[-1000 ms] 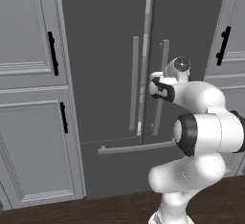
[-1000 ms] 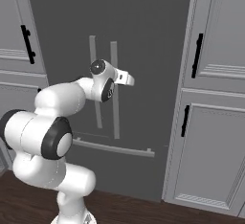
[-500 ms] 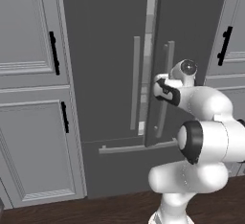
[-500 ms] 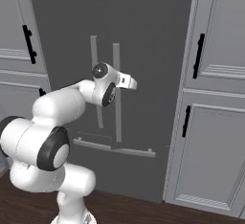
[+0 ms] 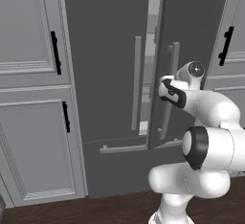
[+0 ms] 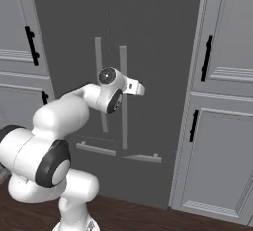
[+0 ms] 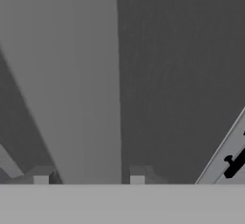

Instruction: Take the strawberry from the fridge and place it on top of the pancake, located on the dining counter.

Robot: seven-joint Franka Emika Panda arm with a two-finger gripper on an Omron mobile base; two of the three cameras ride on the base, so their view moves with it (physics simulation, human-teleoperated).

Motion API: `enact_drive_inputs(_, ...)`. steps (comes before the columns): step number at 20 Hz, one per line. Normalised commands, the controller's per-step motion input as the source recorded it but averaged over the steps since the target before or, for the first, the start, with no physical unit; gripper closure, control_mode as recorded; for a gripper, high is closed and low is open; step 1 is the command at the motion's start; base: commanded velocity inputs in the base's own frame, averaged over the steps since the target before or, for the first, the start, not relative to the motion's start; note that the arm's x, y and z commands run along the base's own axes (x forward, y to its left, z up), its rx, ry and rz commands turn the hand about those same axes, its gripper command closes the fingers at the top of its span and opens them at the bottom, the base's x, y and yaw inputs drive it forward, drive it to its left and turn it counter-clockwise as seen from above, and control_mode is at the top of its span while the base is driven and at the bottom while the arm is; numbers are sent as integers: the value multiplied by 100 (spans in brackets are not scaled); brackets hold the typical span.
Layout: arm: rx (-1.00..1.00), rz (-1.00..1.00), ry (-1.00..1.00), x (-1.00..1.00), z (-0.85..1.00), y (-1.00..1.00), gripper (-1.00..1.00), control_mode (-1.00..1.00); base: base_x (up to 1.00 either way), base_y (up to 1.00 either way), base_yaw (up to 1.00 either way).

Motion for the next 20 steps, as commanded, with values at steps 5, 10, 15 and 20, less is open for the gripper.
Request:
enact_drive_inputs(5, 5, -3, 0, -27, 0, -78, 100, -100, 0, 0, 0)
enact_drive_inputs(10, 5, -3, 0, -29, 0, -77, 100, -100, 0, 0, 0)
enact_drive_inputs(15, 6, -2, 0, -19, 0, -78, 100, -100, 0, 0, 0)
enact_drive_inputs(20, 9, 7, -6, -20, 0, -83, 100, -100, 0, 0, 0)
